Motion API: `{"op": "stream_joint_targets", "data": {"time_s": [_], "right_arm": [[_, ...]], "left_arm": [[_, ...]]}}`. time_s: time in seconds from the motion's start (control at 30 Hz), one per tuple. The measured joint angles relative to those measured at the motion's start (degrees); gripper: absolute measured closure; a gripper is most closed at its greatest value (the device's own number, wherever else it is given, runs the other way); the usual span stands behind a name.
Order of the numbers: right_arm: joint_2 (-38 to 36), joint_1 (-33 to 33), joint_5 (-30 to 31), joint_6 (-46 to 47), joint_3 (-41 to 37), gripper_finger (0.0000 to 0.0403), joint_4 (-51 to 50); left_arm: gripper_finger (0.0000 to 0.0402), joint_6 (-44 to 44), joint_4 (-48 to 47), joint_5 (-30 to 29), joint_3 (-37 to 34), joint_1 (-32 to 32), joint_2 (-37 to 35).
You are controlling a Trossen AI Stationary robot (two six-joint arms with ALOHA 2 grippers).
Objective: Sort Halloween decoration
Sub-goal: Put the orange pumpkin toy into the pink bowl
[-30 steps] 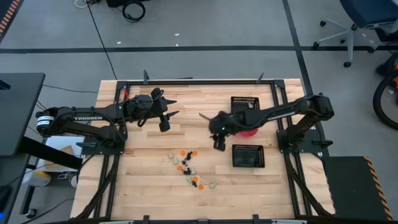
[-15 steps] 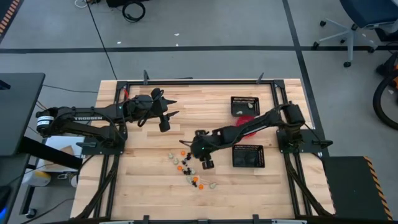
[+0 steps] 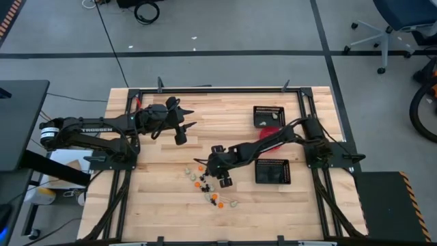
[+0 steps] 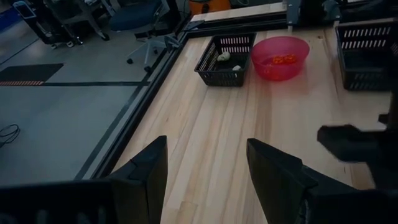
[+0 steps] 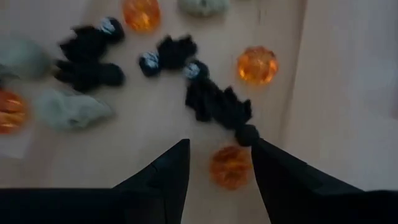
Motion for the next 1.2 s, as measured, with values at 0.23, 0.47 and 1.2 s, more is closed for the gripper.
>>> {"op": "stream_joint_targets", "data": {"time_s": [0.23,0.47,1.2], "right_arm": [[1.0,-1.0,-0.5,2.1,-0.2,0.0230,-0.6],[0.7,-1.6,-2.5,2.7,-0.3,0.0250,-2.1],[-1.9,-1.7,-1.2,2.2,-0.8,0.0306,-5.6]], "left_arm": [[0.0209,0.0,-0.1,0.0,0.0,0.0,0.0],[0.0209,0.0,-0.1,0.0,0.0,0.0,0.0],[0.0209,-0.1,-0.1,0.0,0.0,0.0,0.0]]}}
